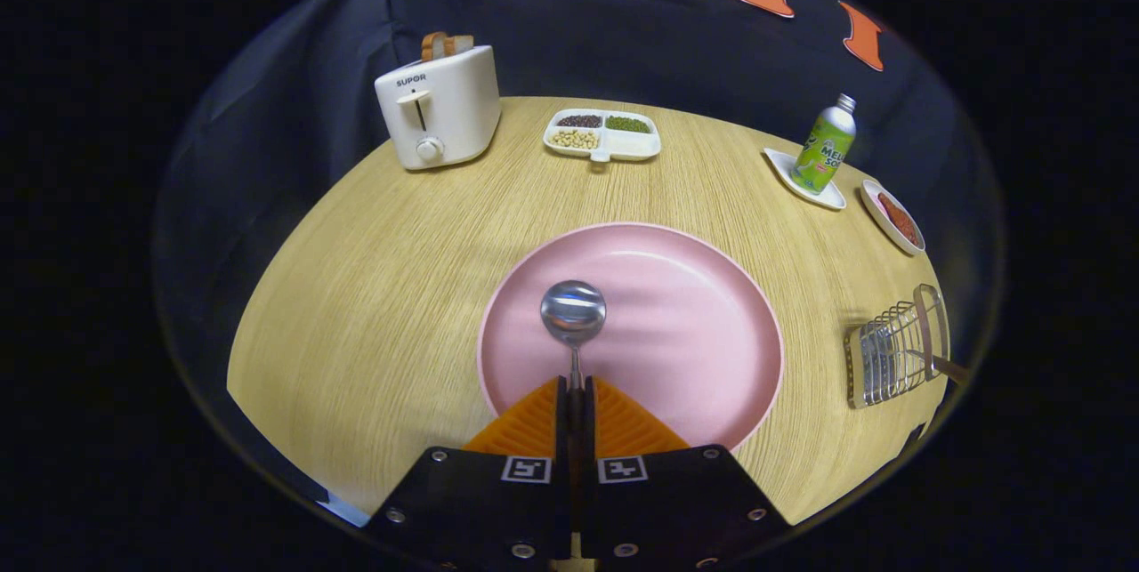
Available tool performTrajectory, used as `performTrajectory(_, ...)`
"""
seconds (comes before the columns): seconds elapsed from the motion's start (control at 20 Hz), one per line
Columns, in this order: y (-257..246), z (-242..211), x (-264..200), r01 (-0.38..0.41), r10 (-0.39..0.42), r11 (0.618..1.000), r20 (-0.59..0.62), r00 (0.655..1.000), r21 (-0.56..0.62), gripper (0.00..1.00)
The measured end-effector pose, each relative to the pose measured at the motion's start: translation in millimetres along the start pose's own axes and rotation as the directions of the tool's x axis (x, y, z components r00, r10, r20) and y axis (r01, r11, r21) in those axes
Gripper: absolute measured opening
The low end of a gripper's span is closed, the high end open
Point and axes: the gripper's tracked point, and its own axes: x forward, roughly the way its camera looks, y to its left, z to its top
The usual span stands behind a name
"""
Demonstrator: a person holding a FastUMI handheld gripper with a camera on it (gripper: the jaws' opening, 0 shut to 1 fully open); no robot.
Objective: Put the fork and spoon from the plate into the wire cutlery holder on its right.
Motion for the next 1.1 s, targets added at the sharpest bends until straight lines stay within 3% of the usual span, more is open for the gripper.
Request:
performTrajectory(0.45,-74,6,-65,-0.025,0.023,0.999,-0.054,0.998,-0.039,0.05)
performTrajectory(0.85,-188,10,-126,0.027,-0.03,0.999,-0.142,0.989,-0.023,0.05)
performTrajectory(1.1,-230,15,-150,0.023,-0.028,0.999,-0.203,0.979,-0.026,0.05)
